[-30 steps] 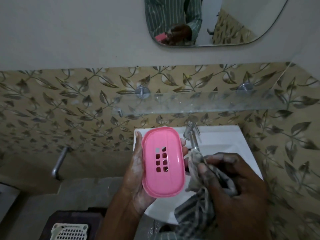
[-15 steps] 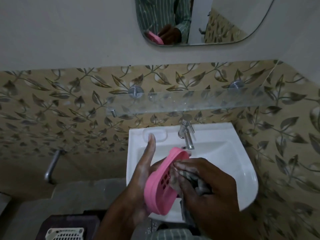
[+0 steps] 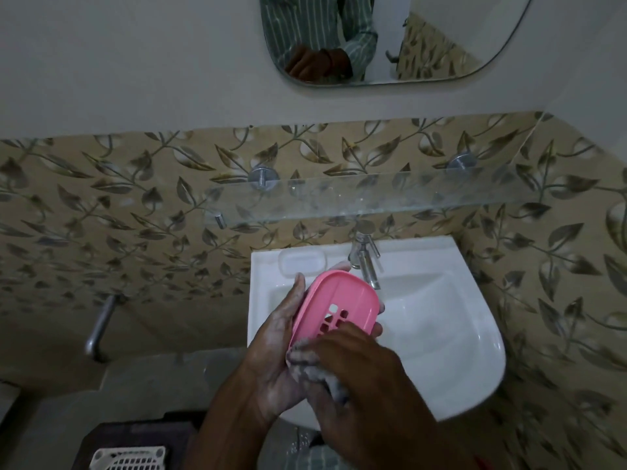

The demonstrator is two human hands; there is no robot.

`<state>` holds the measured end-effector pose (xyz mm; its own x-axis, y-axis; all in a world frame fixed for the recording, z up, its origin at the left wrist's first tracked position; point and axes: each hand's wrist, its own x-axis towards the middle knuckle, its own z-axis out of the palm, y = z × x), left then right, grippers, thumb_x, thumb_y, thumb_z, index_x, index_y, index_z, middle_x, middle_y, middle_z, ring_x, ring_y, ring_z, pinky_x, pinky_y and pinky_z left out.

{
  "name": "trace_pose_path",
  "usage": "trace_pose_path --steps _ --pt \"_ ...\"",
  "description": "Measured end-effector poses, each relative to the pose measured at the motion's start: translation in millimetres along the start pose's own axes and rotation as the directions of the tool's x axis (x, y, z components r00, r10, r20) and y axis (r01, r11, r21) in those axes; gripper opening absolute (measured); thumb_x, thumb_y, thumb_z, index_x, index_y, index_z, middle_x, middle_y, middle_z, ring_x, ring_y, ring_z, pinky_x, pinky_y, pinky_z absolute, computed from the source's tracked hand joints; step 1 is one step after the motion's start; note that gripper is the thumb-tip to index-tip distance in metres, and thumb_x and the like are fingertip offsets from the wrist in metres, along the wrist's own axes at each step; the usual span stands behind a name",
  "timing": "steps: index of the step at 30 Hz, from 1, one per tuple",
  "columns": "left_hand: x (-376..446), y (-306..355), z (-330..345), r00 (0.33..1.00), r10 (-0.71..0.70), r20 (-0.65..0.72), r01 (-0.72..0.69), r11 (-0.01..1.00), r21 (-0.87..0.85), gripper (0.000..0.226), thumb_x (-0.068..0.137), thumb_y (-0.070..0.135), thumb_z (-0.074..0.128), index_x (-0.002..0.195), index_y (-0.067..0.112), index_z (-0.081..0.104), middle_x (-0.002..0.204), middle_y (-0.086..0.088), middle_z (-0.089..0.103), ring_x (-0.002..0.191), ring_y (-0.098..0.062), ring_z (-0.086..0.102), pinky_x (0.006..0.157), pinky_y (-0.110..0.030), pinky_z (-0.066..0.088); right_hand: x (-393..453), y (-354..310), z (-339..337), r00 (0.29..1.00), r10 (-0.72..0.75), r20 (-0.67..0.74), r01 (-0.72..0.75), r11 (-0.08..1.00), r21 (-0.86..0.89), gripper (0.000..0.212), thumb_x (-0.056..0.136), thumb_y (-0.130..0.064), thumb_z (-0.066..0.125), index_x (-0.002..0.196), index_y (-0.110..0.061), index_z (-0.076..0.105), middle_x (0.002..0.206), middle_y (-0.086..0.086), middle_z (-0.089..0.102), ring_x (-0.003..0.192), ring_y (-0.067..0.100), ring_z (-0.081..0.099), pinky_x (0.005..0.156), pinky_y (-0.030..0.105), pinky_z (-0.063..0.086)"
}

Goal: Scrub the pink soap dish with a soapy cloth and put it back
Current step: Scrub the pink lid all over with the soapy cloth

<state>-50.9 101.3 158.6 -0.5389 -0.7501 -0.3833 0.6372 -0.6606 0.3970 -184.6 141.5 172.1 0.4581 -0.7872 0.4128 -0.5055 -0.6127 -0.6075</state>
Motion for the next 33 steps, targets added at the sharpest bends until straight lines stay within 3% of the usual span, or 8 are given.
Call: trace_pose_path --steps 2,4,9,14,18,22,28,33 --pt "-2 -2 -7 0.997 0.083 -0.002 -0.082 0.994 0.074 0.071 0.105 0.059 0.023 0.15 0.009 0.047 0.14 -0.027 0.059 0.126 -0.03 0.061 0.119 -0.041 0.019 13 2 -7 1.0 0.014 -0.009 -0.014 0.999 -0.032 0.031 0.073 -0.011 0.081 0.102 -0.016 0.072 0.101 -0.005 0.072 0.093 0.011 0.065 0.085 0.034 0.057" --pt "-2 -1 -5 0.992 0.129 -0.007 -0.127 0.985 0.117 0.07 0.105 0.056 0.033 0.137 0.001 0.06 0.126 -0.019 0.071 0.12 -0.027 0.066 0.116 -0.038 0.033 27 4 -15 0.996 0.069 -0.054 -0.077 0.982 -0.172 0.032 0.071 -0.008 0.081 0.1 -0.014 0.069 0.096 0.0 0.071 0.086 0.015 0.065 0.072 0.033 0.06" --pt "0 1 -15 0.983 0.169 -0.072 -0.159 0.979 0.124 0.051 0.089 0.058 0.062 0.122 0.021 0.075 0.122 -0.019 0.069 0.106 -0.032 0.065 0.111 -0.055 0.041 31 10 -21 0.985 0.148 -0.088 -0.172 0.843 -0.509 0.044 0.051 -0.01 0.09 0.09 -0.009 0.069 0.084 0.008 0.067 0.07 0.023 0.063 0.043 0.032 0.056" --pt "7 8 -12 0.971 0.217 -0.104 -0.21 0.975 0.075 0.047 0.1 0.056 0.046 0.132 0.029 0.067 0.136 -0.029 0.06 0.114 -0.04 0.06 0.094 -0.051 0.054 0 -4 -1 0.985 0.17 0.023 -0.154 0.936 -0.315 0.026 0.064 -0.019 0.078 0.088 -0.023 0.069 0.088 -0.005 0.065 0.074 0.016 0.066 0.044 0.031 0.057" --pt "11 4 -11 0.985 0.158 -0.065 -0.159 0.987 -0.014 0.055 0.097 0.06 0.048 0.133 0.023 0.067 0.134 -0.029 0.06 0.111 -0.038 0.063 0.096 -0.048 0.054 11 -3 0 0.985 0.163 -0.056 -0.164 0.986 -0.021 0.027 0.072 -0.018 0.074 0.098 -0.024 0.073 0.095 -0.01 0.072 0.088 0.012 0.068 0.071 0.032 0.061" --pt "13 3 -12 0.99 0.114 -0.081 -0.114 0.993 -0.001 0.068 0.09 0.068 0.055 0.124 0.012 0.073 0.138 -0.025 0.048 0.115 -0.035 0.059 0.099 -0.045 0.055 25 -2 -4 0.989 0.121 -0.09 -0.137 0.972 -0.19 0.033 0.066 -0.018 0.079 0.097 -0.017 0.068 0.092 -0.002 0.072 0.084 0.021 0.068 0.067 0.034 0.062" --pt "12 5 -14 0.989 0.084 -0.124 -0.09 0.995 -0.049 0.077 0.09 0.078 0.044 0.129 0.017 0.071 0.137 -0.028 0.058 0.115 -0.038 0.06 0.1 -0.047 0.049 12 0 -8 0.982 0.186 0.018 -0.185 0.982 -0.043 0.024 0.081 -0.037 0.064 0.102 -0.039 0.053 0.094 -0.013 0.064 0.08 0.007 0.066 0.064 0.03 0.06" --pt "11 9 -20 0.984 0.077 -0.159 -0.075 0.997 0.019 0.094 0.082 0.079 0.056 0.133 0.0 0.065 0.142 -0.029 0.057 0.121 -0.04 0.063 0.102 -0.052 0.053 35 6 -17 0.997 0.06 -0.055 -0.071 0.973 -0.221 0.021 0.077 -0.024 0.067 0.098 -0.023 0.063 0.089 -0.002 0.069 0.077 0.018 0.067 0.053 0.036 0.06"
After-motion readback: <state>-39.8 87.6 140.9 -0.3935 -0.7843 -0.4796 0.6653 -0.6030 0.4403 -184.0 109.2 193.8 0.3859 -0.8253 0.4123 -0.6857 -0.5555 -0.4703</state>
